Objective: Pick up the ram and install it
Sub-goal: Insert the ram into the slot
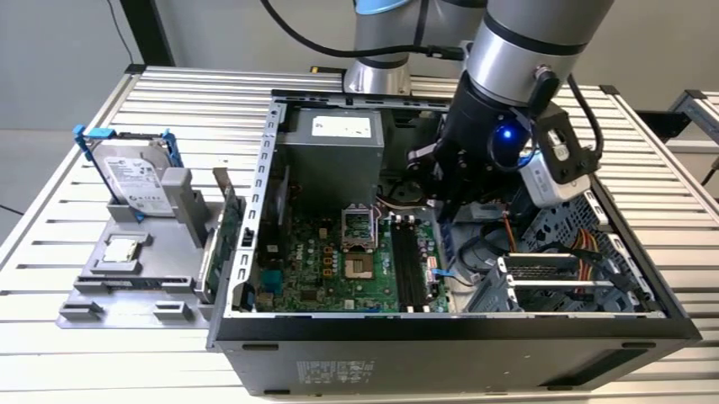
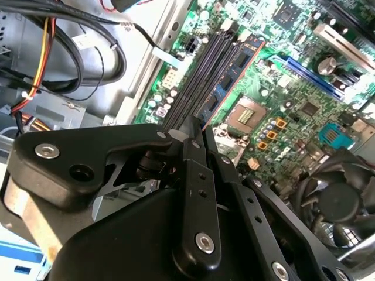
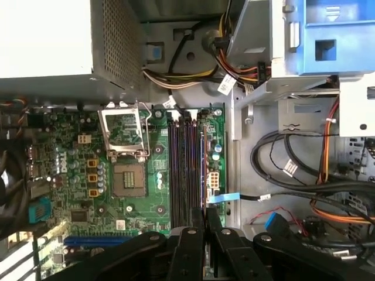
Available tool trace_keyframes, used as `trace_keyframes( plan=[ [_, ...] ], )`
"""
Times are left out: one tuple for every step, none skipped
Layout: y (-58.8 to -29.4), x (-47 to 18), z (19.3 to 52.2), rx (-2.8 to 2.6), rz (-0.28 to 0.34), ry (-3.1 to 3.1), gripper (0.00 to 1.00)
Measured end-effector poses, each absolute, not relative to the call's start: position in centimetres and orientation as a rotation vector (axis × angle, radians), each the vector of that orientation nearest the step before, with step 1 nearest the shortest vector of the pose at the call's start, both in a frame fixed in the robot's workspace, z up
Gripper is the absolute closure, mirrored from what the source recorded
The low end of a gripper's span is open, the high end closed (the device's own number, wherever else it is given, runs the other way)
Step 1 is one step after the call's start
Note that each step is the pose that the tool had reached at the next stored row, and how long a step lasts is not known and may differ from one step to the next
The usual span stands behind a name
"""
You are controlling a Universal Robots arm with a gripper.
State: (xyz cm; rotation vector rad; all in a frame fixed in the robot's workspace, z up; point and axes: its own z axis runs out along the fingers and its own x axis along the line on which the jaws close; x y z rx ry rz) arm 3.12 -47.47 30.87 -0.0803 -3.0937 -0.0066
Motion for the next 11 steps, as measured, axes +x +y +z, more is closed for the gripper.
trace_keyframes(
  plan=[
    [-47.4,3.1,30.7,-0.08,-0.007,-3.094,1.0],
    [-47.3,3.1,30.6,-0.08,-0.007,-3.094,1.0],
    [-47.3,3.1,30.4,-0.08,-0.008,-3.094,1.0],
    [-47.2,3.1,30.3,-0.08,-0.008,-3.094,1.0],
    [-47.1,3.1,30.1,-0.08,-0.008,-3.094,1.0],
    [-47.1,3.1,29.9,-0.08,-0.008,-3.094,1.0],
    [-47.0,3.1,29.8,-0.08,-0.008,-3.094,1.0],
    [-47.0,3.1,29.6,-0.08,-0.008,-3.094,1.0],
    [-47.0,3.1,29.4,-0.08,-0.008,-3.094,1.0],
    [-47.0,3.1,29.2,-0.08,-0.008,-3.094,1.0],
    [-47.0,3.1,29.0,-0.08,-0.008,-3.094,1.0]
  ],
)
